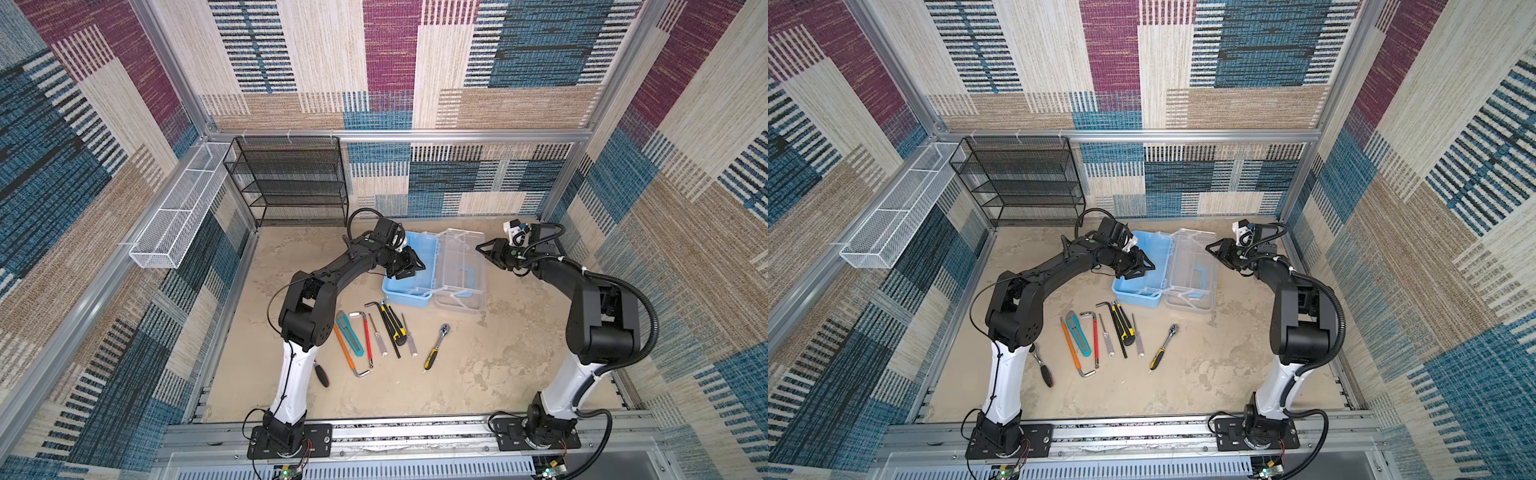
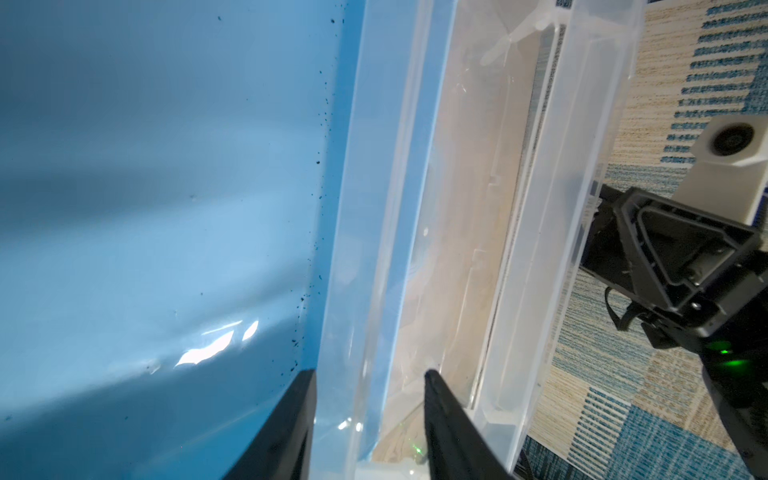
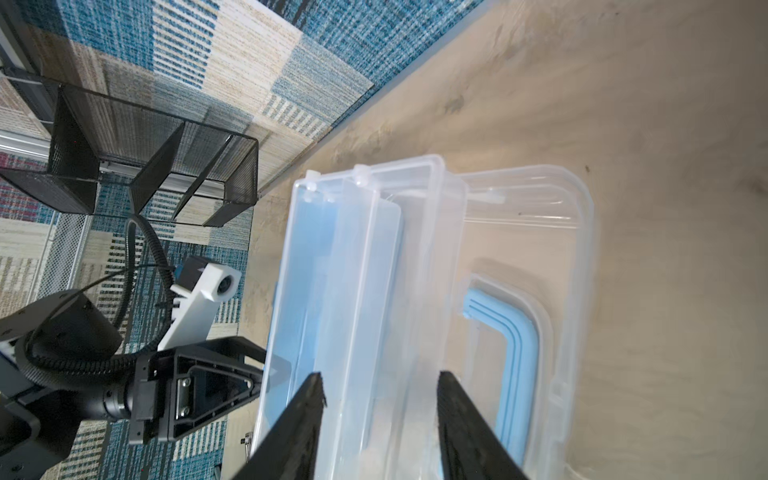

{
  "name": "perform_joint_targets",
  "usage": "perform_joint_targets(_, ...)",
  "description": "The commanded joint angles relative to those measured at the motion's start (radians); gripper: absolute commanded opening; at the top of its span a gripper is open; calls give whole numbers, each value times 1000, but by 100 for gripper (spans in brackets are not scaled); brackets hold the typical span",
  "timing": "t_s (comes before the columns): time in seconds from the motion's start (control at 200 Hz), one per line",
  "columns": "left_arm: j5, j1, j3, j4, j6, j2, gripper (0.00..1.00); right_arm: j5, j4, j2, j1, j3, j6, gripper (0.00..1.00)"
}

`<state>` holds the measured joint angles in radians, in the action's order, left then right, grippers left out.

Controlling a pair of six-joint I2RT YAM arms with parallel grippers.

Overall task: Pack the tool kit
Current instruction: 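Swing the lid open away from the robot with both grippers, then release the opened lid and draw both grippers back toward the tools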

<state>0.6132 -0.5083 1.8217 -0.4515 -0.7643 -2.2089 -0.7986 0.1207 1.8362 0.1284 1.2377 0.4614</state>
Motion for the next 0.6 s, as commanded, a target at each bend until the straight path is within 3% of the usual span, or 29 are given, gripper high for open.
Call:
perform_joint_targets(0.0,37,-26,30,69,-59,-23,45,-4,56,40,-1,65,-42,46)
perform_joint_targets(0.06,37,-39,44,75,-72,-35,44,17,72,54,2,98,-51,47)
perform_joint_targets(0.14,24,-50,50,75,-91,-39,45,45,99,72,12,142,-56,60)
perform_joint_targets(0.235,0,-50,44,59,-92,-24,48,65,122,83,19,182,-64,68)
perform_joint_targets(0.596,-147,-20,77,-131,121,84,67,312,128,-52,19,123,-11,80)
